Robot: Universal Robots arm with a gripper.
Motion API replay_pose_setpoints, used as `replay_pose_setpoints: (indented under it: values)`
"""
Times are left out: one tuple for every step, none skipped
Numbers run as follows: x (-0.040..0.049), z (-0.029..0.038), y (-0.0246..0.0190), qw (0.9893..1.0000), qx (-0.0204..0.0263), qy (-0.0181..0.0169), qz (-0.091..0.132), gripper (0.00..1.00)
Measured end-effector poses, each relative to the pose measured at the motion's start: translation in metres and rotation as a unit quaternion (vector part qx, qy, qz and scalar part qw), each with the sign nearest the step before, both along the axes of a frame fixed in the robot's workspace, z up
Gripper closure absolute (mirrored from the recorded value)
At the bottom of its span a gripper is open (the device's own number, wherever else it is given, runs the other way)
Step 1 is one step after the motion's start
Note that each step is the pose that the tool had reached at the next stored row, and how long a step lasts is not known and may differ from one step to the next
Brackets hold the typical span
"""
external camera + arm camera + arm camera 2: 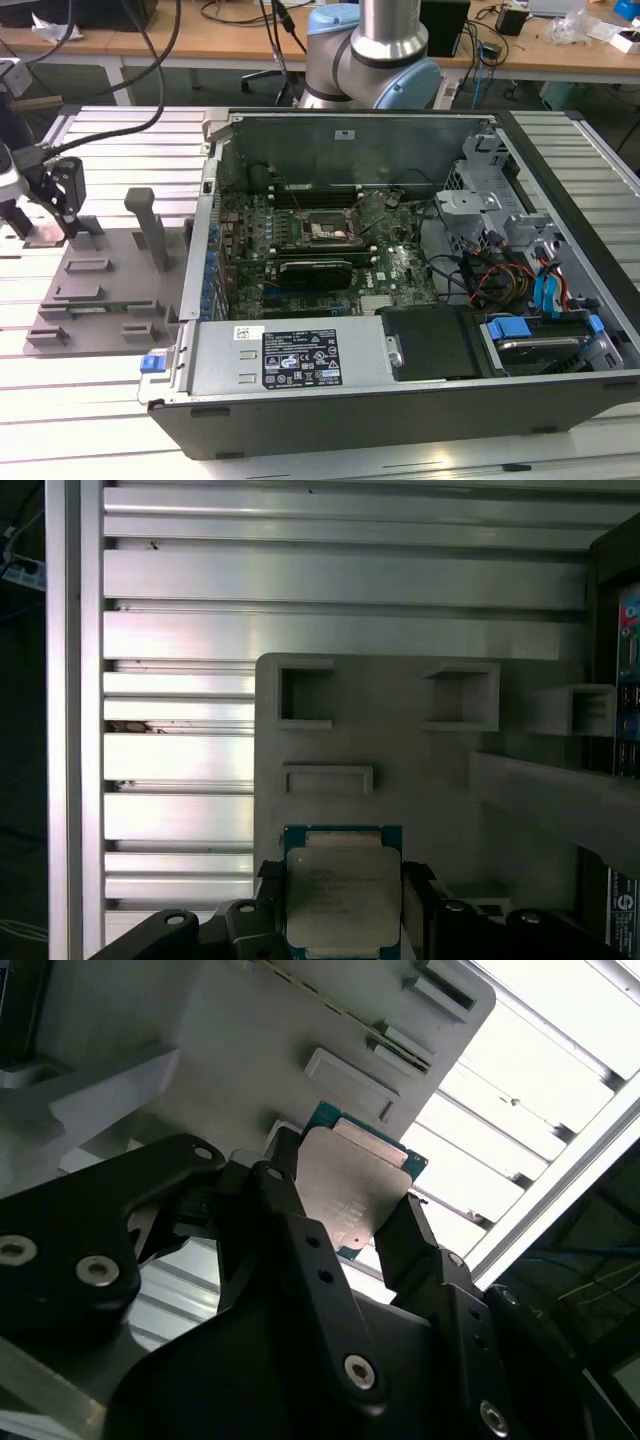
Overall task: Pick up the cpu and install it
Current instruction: 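Pick up the cpu and move it towards the insertion slot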
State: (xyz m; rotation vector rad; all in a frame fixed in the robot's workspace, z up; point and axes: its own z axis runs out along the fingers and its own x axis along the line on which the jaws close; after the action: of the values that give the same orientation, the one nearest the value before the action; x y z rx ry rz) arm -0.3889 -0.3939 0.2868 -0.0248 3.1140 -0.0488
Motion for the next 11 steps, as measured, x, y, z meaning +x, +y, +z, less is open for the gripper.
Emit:
replay_pose_setpoints:
  values:
    - [0.0, 0.0021, 0.0, 1.0, -0.0001, 0.0, 0.0, 0.45]
    - [0.0, 0.0038, 0.0001, 1.0, -0.0002, 0.0, 0.0, 0.45]
    - [0.0, 0.0061, 0.0001, 1.0, -0.0003, 0.0, 0.0, 0.45]
    - [0.0, 0.0078, 0.0001, 1.0, -0.0004, 0.0, 0.0, 0.45]
    - [0.0, 0.01, 0.0001, 1.0, -0.0005, 0.0, 0.0, 0.45]
    - [0.0, 0.0122, 0.0002, 1.0, -0.0006, 0.0, 0.0, 0.45]
    - [-0.0001, 0.0149, 0.0007, 1.0, -0.0012, 0.0, 0.0, 0.45]
    - [-0.0001, 0.0177, 0.0022, 1.0, -0.0028, 0.0, 0.0, 0.45]
    - [-0.0001, 0.0212, 0.0036, 1.0, -0.0042, 0.0001, 0.0, 0.45]
    - [0.0001, 0.0312, 0.0043, 1.0, -0.0049, 0.0, 0.0, 0.45]
    - [0.0, 0.0382, 0.0044, 1.0, -0.0049, 0.0, 0.0, 0.45]
